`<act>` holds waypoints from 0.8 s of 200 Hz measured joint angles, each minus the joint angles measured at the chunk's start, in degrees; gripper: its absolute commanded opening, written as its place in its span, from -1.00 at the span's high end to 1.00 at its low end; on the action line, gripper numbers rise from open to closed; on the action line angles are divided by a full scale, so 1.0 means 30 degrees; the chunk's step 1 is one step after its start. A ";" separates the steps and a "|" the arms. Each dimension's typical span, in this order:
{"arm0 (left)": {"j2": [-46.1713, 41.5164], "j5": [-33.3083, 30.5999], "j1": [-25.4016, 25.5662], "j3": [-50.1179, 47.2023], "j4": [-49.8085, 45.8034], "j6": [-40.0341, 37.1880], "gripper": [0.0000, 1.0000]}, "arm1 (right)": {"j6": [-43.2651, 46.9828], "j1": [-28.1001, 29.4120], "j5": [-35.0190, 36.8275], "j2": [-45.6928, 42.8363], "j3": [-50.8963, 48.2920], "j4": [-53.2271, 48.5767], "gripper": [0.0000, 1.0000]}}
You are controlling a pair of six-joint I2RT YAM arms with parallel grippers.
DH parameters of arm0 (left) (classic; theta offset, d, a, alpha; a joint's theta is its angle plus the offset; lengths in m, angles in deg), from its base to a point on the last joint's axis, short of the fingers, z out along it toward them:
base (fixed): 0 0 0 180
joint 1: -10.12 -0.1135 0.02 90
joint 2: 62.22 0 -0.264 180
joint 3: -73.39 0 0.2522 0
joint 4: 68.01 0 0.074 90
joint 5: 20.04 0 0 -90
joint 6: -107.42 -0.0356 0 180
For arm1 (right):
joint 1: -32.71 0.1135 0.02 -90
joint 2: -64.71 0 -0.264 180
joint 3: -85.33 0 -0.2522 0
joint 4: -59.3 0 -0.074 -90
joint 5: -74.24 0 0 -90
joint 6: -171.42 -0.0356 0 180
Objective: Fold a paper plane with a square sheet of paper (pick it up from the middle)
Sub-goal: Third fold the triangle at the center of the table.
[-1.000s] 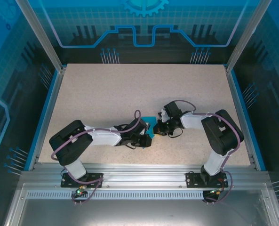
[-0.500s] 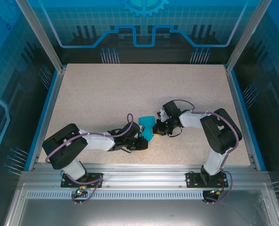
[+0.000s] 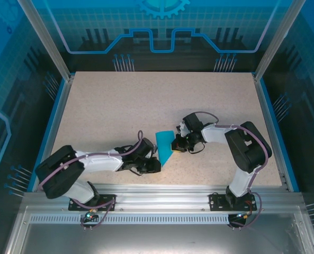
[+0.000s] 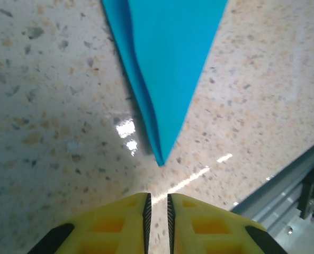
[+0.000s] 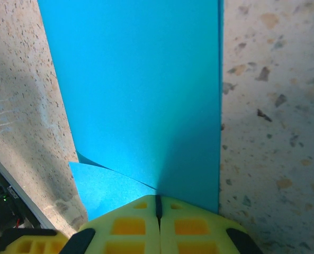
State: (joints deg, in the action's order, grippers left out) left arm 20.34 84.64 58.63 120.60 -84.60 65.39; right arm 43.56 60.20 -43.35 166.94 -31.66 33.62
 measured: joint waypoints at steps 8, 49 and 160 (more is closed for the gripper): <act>-0.0408 0.0000 -0.0036 0.0095 -0.0204 -0.0036 0.57 | 0.0000 0.0000 0.0000 0.0000 0.0000 0.0000 0.90; -0.0510 -0.0080 -0.0510 0.1967 -0.0277 -0.0597 0.58 | 0.0000 0.0000 0.0000 0.0000 0.0000 0.0000 0.90; 0.4182 -0.0051 -0.0838 0.1909 0.2659 -0.0947 0.69 | 0.0138 0.0153 0.0561 -0.0605 0.0000 -0.0546 0.85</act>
State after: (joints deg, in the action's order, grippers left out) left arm 32.89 84.49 56.12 126.33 -76.62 62.55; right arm 43.97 60.66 -41.67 165.13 -31.66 31.98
